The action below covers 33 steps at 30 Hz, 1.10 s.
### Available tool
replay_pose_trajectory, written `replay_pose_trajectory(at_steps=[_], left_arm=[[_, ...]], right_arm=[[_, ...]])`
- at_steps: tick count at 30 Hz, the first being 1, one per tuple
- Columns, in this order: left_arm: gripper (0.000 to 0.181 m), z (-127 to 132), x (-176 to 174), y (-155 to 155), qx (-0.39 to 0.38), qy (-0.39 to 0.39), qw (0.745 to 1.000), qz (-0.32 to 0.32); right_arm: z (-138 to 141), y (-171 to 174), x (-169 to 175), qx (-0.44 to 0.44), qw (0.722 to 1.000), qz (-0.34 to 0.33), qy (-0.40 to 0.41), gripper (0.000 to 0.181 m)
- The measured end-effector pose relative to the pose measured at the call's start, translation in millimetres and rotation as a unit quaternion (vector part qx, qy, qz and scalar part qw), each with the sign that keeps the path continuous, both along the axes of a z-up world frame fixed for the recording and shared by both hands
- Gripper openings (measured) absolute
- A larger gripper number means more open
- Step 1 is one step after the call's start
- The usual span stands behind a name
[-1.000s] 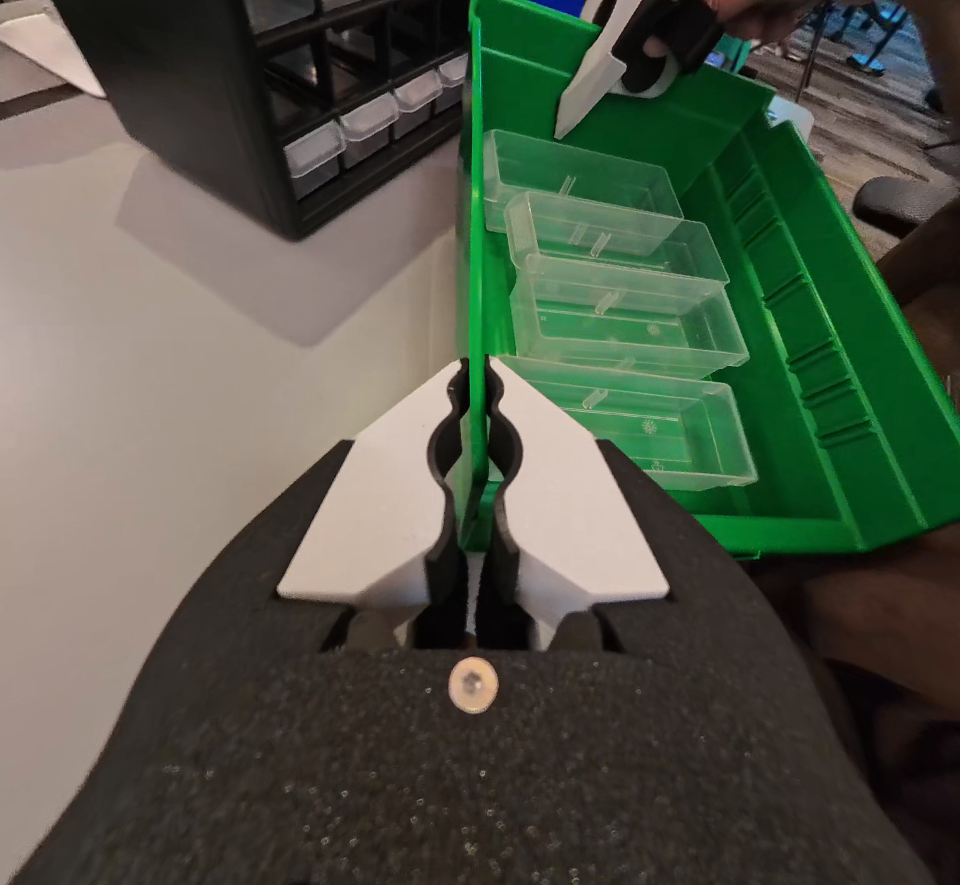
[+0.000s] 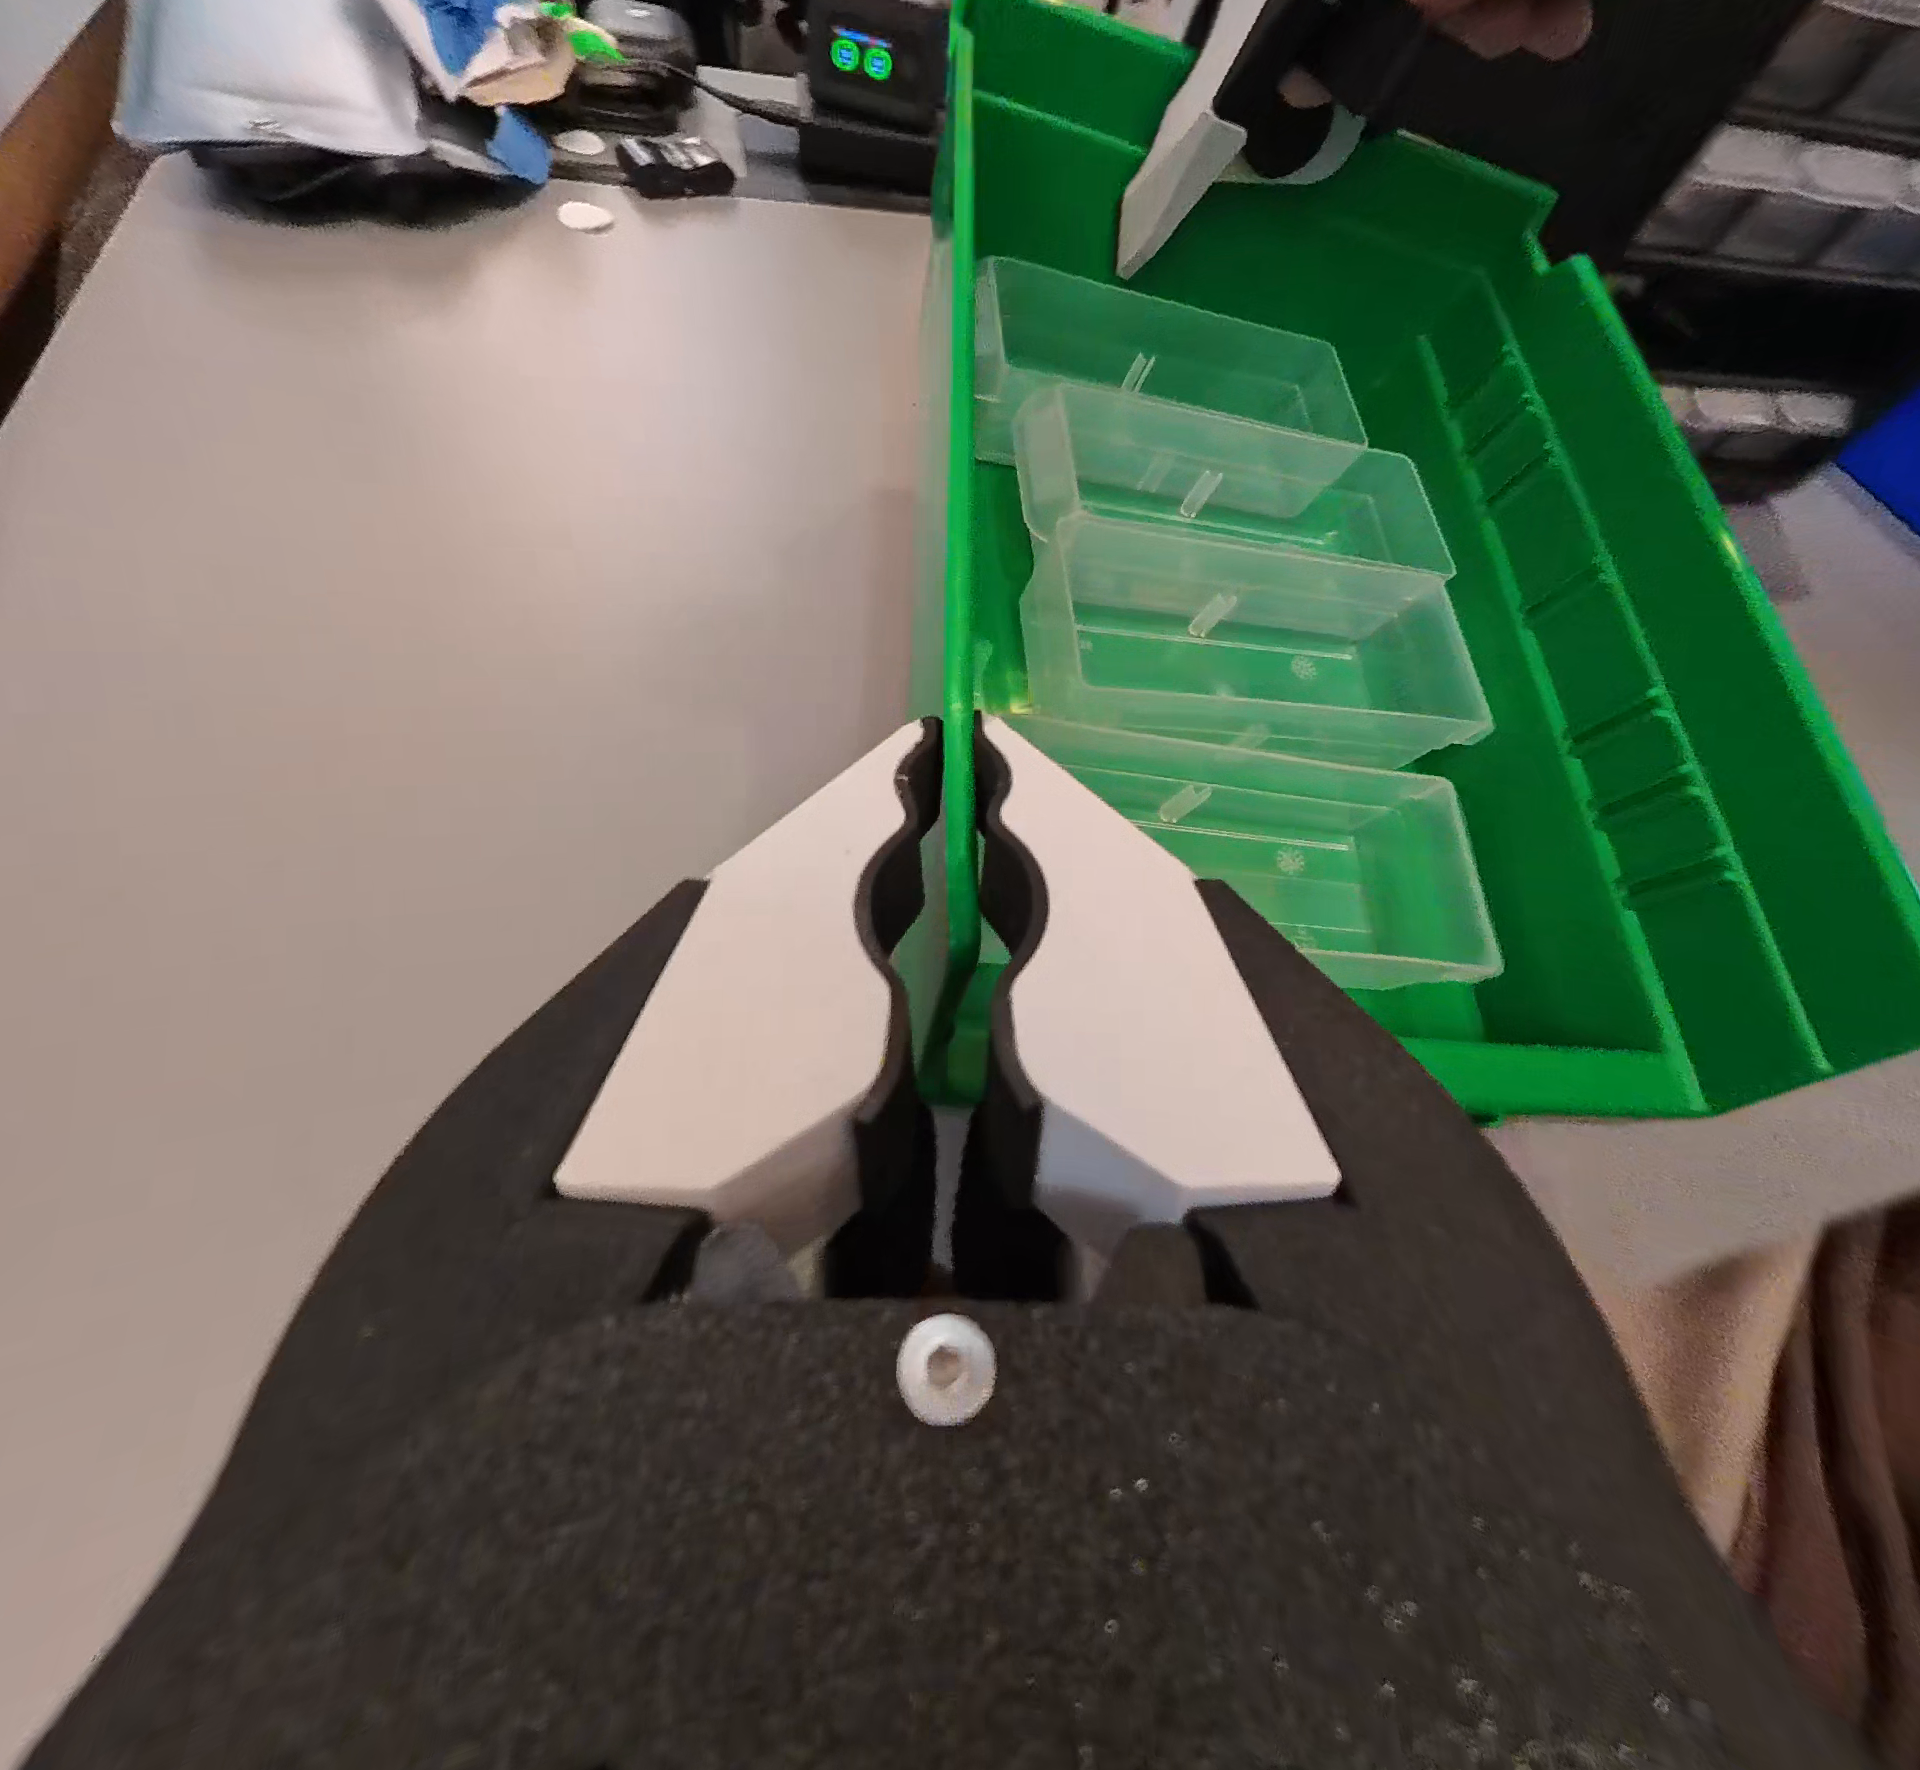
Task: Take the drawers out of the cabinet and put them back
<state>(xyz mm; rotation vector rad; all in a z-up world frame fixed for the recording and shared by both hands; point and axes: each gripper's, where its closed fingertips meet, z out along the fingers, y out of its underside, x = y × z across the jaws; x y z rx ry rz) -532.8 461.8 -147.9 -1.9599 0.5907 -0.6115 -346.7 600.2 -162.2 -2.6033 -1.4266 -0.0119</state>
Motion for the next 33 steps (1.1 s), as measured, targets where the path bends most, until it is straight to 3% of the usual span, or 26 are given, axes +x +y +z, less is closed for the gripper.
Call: replay_pose_trajectory(at_steps=[8,14,17,22,26,28,31,33], left_arm=[[0.001,-16,35,53,-0.032,0.010,0.998,0.056],[0.001,-22,51,74,-0.042,0.028,0.996,0.072],[0.001,-23,55,80,-0.034,0.026,0.996,0.075],[0.001,-23,57,81,-0.039,0.001,0.996,0.084],[0.004,-21,58,78,-0.043,-0.014,0.996,0.080],[0.015,-12,51,79,-0.032,-0.036,0.994,0.101],[0.023,13,42,73,0.007,-0.038,0.992,0.124],[0.024,26,35,66,0.027,-0.031,0.988,0.149]], right_arm=[[-21,72,17,-0.080,0.994,0.007,-0.074,0.001],[-41,93,32,-0.109,0.988,0.012,-0.104,0.004],[-49,95,37,-0.110,0.988,-0.019,-0.108,0.006],[-48,101,41,-0.052,0.989,-0.022,-0.135,0.020],[-22,106,39,0.045,0.989,-0.032,-0.137,0.026],[1,101,32,0.096,0.989,-0.044,-0.105,0.028],[45,69,13,0.163,0.984,-0.066,0.001,0.035],[72,25,-8,0.188,0.974,-0.056,0.117,0.039]])
